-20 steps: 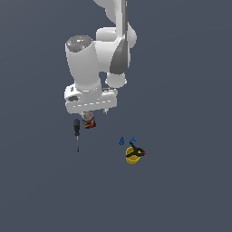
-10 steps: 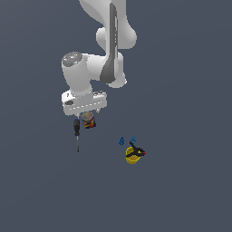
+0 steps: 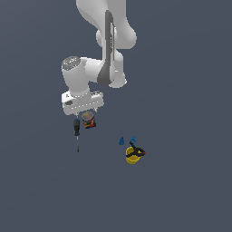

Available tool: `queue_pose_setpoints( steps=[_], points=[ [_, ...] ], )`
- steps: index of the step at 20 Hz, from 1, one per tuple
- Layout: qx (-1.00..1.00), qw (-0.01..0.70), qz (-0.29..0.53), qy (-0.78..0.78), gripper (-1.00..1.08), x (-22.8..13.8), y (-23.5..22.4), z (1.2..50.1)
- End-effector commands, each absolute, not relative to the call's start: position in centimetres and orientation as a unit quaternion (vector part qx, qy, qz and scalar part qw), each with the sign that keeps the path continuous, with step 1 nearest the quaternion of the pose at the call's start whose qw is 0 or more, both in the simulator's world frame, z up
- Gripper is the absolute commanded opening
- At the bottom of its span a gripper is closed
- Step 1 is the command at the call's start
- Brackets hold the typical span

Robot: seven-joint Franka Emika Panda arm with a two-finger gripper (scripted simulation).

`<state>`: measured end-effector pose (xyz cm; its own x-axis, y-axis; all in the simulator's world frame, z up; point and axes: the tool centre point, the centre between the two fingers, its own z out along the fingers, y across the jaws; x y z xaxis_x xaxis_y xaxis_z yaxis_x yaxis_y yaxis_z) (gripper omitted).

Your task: Pick up a designated object from a clutter of objects.

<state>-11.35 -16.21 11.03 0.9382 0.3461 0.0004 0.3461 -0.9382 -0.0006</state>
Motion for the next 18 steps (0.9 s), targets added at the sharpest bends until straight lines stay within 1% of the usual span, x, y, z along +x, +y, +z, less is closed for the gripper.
queue_pose_setpoints(
  steps=[1, 8, 18],
  points=[
    [-0.984, 0.000, 0.000, -0.178, 1.00, -11.6, -16.4, 10.8],
    [-0.984, 0.000, 0.000, -0.177, 1.00, -11.6, -16.3, 10.2],
    [-0.984, 0.000, 0.000, -0.178, 1.00, -11.7, -16.4, 6.6]
  ],
)
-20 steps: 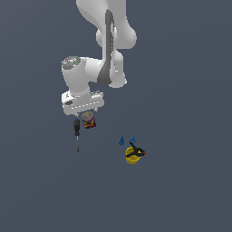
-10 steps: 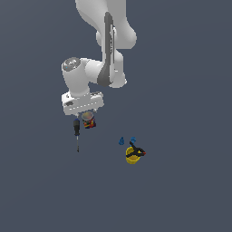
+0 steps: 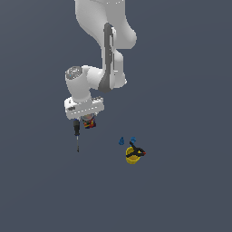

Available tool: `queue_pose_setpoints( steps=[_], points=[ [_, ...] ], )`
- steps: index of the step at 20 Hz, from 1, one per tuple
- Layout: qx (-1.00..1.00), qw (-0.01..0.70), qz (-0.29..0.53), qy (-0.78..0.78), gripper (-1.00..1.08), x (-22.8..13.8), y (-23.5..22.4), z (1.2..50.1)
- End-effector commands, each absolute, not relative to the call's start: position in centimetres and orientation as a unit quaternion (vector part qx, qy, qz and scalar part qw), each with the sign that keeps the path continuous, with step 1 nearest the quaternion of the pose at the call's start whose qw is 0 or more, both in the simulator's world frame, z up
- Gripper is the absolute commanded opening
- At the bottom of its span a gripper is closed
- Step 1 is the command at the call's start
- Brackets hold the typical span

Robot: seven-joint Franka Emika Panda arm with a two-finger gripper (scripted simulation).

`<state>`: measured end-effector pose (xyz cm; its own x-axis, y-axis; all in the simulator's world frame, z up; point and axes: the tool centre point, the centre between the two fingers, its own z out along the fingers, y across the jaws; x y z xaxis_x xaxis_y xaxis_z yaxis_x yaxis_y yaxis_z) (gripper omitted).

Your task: Pick up a designated object from a clutter of objects.

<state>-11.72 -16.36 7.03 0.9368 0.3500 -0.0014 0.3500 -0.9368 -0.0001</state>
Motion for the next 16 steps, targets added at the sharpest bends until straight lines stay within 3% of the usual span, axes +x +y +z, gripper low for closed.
queue_pose_setpoints(
  steps=[1, 4, 5, 16],
  points=[
    [0.984, 0.000, 0.000, 0.178, 1.00, -11.71, -16.37, 6.42],
    [0.984, 0.000, 0.000, 0.178, 1.00, -11.71, -16.37, 6.20],
    [0.984, 0.000, 0.000, 0.178, -1.00, -11.71, -16.37, 6.20],
    [0.984, 0.001, 0.000, 0.177, -1.00, -11.70, -16.45, 6.32]
  ],
)
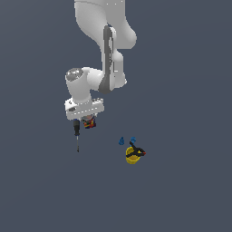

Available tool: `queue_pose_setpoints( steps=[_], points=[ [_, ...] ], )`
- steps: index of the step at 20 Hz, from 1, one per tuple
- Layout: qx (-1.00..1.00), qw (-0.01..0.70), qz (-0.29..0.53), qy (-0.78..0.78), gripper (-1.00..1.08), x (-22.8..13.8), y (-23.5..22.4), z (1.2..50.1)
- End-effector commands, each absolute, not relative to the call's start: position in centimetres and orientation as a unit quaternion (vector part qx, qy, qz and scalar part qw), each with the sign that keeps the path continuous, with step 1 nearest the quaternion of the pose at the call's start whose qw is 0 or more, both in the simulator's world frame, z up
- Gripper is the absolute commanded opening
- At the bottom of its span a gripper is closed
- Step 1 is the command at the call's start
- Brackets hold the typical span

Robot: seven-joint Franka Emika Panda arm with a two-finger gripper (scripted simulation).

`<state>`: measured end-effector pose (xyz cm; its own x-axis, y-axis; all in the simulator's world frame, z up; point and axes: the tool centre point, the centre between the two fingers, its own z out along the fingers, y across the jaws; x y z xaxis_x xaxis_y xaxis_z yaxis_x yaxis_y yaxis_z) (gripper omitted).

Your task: Pick up a designated object from a clutter of objects.

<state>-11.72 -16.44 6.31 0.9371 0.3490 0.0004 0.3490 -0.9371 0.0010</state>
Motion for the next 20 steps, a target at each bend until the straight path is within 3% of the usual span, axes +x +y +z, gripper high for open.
queue_pose_setpoints(
  steps=[1, 10, 20],
  points=[
    [0.984, 0.001, 0.000, 0.177, -1.00, -11.7, -16.5, 6.4],
    [0.984, 0.001, 0.000, 0.177, -1.00, -10.9, -16.6, 9.0],
    [0.984, 0.002, -0.001, 0.177, -1.00, -8.9, -17.2, 16.2]
  ],
)
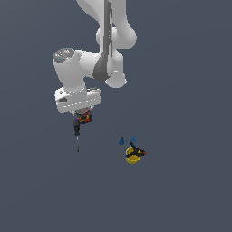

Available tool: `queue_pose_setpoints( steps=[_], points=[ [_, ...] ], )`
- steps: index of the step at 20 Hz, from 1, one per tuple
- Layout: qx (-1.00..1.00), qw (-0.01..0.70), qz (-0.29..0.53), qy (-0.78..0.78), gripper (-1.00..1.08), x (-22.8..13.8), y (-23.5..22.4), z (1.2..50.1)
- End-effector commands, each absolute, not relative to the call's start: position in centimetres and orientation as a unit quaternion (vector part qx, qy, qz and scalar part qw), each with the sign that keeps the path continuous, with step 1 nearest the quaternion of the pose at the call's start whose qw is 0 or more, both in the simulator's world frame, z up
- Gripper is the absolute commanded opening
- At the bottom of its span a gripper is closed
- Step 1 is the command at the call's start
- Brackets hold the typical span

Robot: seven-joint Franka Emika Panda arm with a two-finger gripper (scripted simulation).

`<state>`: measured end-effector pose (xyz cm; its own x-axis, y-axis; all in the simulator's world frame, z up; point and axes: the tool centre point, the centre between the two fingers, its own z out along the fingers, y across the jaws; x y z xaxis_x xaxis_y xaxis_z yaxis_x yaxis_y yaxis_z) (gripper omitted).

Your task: Pick up a designated object from a clutter of objects.

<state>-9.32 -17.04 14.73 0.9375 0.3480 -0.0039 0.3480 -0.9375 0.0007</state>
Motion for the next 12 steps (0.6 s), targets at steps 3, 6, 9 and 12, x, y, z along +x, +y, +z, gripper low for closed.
queue_pose_setpoints(
  steps=[3, 6, 9, 12],
  points=[
    [0.984, 0.002, -0.001, 0.177, -1.00, -8.1, -17.4, 18.9],
    [0.984, 0.002, -0.001, 0.177, -1.00, -7.3, -17.5, 21.6],
    [0.984, 0.002, -0.001, 0.177, -1.00, -6.4, -17.7, 24.4],
    [0.984, 0.002, -0.001, 0.177, -1.00, -5.5, -17.9, 27.2]
  ],
)
